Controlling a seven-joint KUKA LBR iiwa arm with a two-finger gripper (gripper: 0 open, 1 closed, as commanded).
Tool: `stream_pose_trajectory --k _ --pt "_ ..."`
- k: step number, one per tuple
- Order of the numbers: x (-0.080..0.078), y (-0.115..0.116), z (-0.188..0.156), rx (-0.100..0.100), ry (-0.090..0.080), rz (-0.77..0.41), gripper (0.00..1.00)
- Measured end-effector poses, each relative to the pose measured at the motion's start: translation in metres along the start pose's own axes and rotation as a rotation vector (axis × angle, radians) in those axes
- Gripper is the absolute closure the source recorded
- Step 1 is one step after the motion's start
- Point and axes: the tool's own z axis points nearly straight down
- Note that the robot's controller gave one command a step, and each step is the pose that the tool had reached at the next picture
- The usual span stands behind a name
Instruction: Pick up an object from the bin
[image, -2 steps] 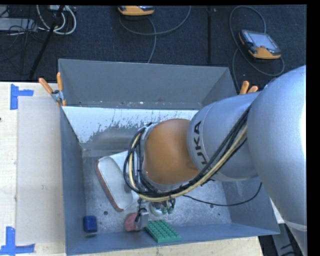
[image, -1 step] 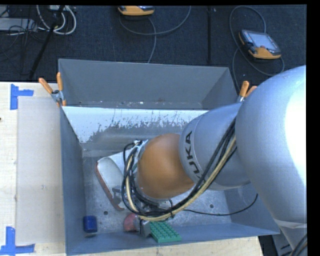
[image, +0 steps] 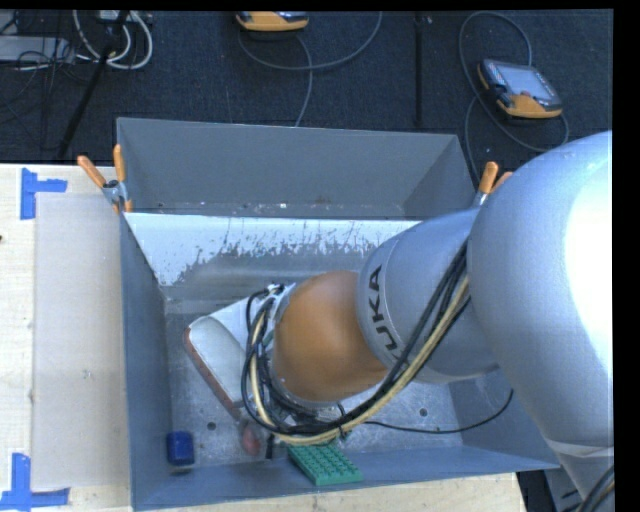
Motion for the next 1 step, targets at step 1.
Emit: stream_pose_trajectory --k 1 --pt "-0.0047 0.005 -0.0687 0.001 0.008 -0.014 1.0"
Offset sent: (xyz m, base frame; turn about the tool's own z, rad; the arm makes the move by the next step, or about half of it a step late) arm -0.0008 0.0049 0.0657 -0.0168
